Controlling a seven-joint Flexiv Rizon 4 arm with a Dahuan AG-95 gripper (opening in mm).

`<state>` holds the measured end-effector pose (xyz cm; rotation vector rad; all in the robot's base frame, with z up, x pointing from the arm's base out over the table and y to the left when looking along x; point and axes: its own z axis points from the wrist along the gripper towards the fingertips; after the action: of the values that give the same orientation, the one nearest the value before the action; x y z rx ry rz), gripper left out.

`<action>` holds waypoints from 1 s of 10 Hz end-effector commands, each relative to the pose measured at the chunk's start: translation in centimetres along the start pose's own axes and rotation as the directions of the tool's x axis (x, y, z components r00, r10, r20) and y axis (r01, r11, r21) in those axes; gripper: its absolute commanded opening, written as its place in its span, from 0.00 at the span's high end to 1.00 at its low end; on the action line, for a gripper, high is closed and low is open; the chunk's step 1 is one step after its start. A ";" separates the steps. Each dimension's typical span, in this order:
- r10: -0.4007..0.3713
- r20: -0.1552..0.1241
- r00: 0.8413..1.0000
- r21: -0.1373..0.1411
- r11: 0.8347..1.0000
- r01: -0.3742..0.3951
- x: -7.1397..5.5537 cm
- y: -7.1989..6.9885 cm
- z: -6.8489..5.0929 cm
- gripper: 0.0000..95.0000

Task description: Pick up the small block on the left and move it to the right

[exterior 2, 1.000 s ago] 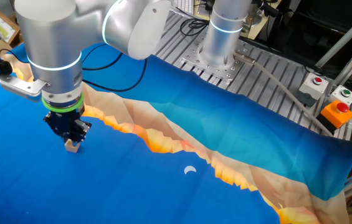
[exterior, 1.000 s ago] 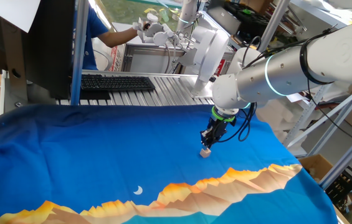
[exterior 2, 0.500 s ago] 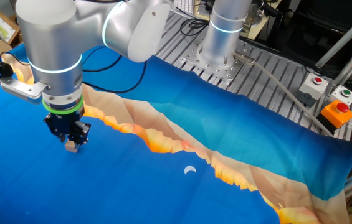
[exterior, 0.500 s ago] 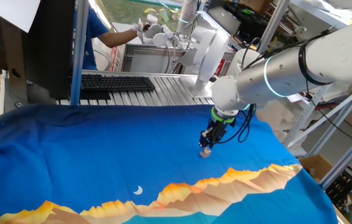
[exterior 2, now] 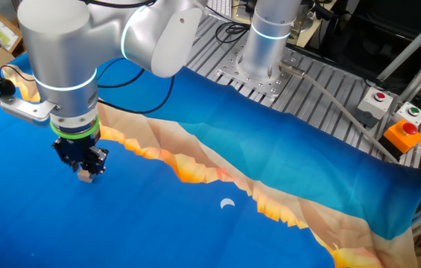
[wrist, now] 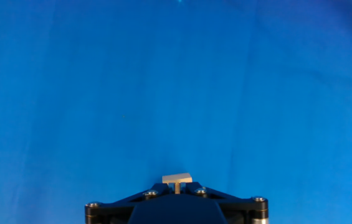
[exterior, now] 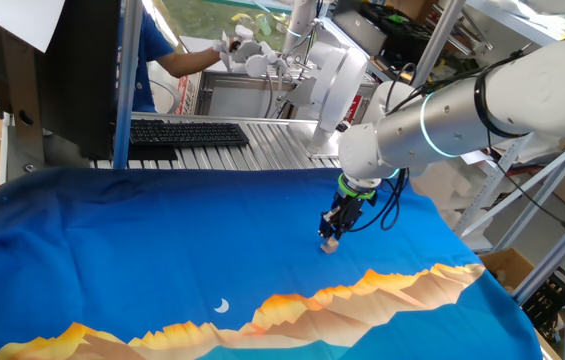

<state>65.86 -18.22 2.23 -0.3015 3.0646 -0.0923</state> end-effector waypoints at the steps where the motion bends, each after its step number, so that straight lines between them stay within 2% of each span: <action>1: -0.016 -0.003 1.000 0.001 1.000 0.016 -0.1 -0.1 0.2 0.80; 2: -0.024 -0.005 1.000 0.000 1.000 0.024 0.0 -0.1 0.2 1.00; 6: -0.033 -0.013 0.999 0.001 0.999 0.033 0.0 -0.1 0.3 1.00; 8: -0.027 -0.026 0.999 -0.001 1.000 0.027 0.0 -0.1 0.2 1.00; 10: -0.017 -0.035 0.999 -0.006 1.000 0.017 -0.1 -0.2 -0.6 1.00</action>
<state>66.15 -18.34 3.27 -0.3294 3.1020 -0.0886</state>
